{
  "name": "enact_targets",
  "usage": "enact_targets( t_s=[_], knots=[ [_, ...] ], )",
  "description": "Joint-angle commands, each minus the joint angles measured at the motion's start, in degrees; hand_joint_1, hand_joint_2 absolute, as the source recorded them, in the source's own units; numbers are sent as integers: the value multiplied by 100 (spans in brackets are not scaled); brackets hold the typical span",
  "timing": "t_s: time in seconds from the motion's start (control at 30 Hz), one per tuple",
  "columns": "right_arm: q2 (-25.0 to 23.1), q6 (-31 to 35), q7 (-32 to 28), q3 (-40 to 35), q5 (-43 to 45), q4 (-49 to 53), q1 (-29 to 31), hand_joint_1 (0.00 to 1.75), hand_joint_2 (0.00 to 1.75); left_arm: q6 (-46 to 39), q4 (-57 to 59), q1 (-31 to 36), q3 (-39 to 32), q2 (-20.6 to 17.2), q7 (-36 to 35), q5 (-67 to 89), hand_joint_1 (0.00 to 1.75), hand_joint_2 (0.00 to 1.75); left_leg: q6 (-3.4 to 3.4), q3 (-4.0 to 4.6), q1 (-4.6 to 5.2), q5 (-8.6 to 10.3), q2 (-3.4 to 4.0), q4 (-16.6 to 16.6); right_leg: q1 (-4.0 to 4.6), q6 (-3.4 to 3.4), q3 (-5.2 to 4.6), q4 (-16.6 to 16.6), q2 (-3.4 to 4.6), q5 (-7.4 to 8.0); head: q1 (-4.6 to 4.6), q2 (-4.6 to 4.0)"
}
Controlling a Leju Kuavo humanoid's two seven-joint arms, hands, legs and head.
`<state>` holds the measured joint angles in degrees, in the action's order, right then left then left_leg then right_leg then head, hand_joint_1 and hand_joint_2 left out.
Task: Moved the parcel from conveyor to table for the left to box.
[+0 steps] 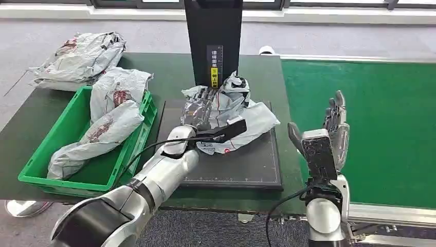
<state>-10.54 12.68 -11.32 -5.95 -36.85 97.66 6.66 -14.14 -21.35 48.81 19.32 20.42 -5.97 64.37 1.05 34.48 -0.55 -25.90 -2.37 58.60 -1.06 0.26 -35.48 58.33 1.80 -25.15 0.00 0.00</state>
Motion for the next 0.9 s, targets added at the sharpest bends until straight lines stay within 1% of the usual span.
enact_targets(
  t_s=[0.03, 0.07, 0.1, 0.13, 0.3, 0.37, 0.47, 0.63, 0.77, 0.83, 0.87, 0.9],
  knots=[
    [225, 33, -77, -95, 196, -567, 115, 0, 175, 928, 445, -243, 1395, -42, 88, -935, 175, 175, -5, -28, 0, -2, 25, -16, 5, -3, 26, -20, -3, 3, 0, 0],
    [269, 62, -88, -135, 230, -535, 68, 0, 175, 970, 442, -274, 1543, -42, 87, -1139, 175, 175, -4, -20, 3, -2, 17, -11, 1, -1, 18, -11, -2, 0, 0, 2],
    [285, 83, -87, -147, 248, -476, 0, 0, 175, 991, 450, -304, 1675, -42, 70, -1254, 175, 175, -6, -34, 0, -2, 28, -22, 6, -3, 33, -26, -5, 3, 0, 0],
    [296, 95, -83, -157, 253, -442, -36, 0, 175, 961, 463, -303, 1774, -42, 49, -1334, 175, 175, -3, -18, 0, -2, 13, -9, 3, -1, 18, -12, -7, -1, 0, 2],
    [297, 101, -82, -165, 256, -418, -48, 0, 175, 973, 480, -269, 1800, -42, 48, -1381, 175, 175, -7, -22, -1, -4, 25, -13, 6, -1, 23, -19, -5, 0, 0, 0],
    [300, 104, -79, -166, 260, -426, -35, 0, 175, 978, 493, -249, 1820, -42, 49, -1411, 175, 175, -5, -14, -1, -4, 18, -8, 3, 0, 16, -11, -2, -1, 0, 2],
    [289, 99, -47, -184, 287, -336, -156, 0, 175, 1088, 559, -252, 1926, -42, 56, -1593, 175, 175, -6, -21, -1, -3, 23, -13, 5, -2, 22, -17, -6, 0, 0, 0],
    [323, 93, -77, -205, 322, -176, -412, 0, 175, 866, 729, -235, 2029, -42, 69, -1698, 175, 175, -5, -18, -2, -5, 18, -10, 6, -1, 19, -14, -6, -2, 0, 2],
    [206, 25, -76, -101, 244, 108, -605, 0, 175, 342, 785, -234, 2154, -103, -183, -1268, 175, 175, -7, -30, 1, -7, 28, -19, 6, -3, 30, -22, -10, -3, 0, 2],
    [166, 5, -41, -42, 179, 242, -701, 0, 175, -116, 742, -132, 1885, -200, -180, -1364, 175, 175, -4, -12, 3, -5, 16, -7, 0, 0, 10, -6, -2, -4, 0, 0],
    [155, 31, -36, 15, 175, 309, -743, 0, 175, -605, 670, 37, 1740, -327, -213, -1364, 175, 175, -5, -20, 0, -6, 25, -12, 5, -3, 19, -13, -4, -3, 0, 2],
    [158, 32, -25, 50, 165, 330, -752, 0, 175, -830, 627, 188, 1624, -423, -225, -1370, 175, 175, -5, -20, -2, -8, 31, -10, 7, -3, 19, -13, -4, -2, 0, 0]
  ],
)
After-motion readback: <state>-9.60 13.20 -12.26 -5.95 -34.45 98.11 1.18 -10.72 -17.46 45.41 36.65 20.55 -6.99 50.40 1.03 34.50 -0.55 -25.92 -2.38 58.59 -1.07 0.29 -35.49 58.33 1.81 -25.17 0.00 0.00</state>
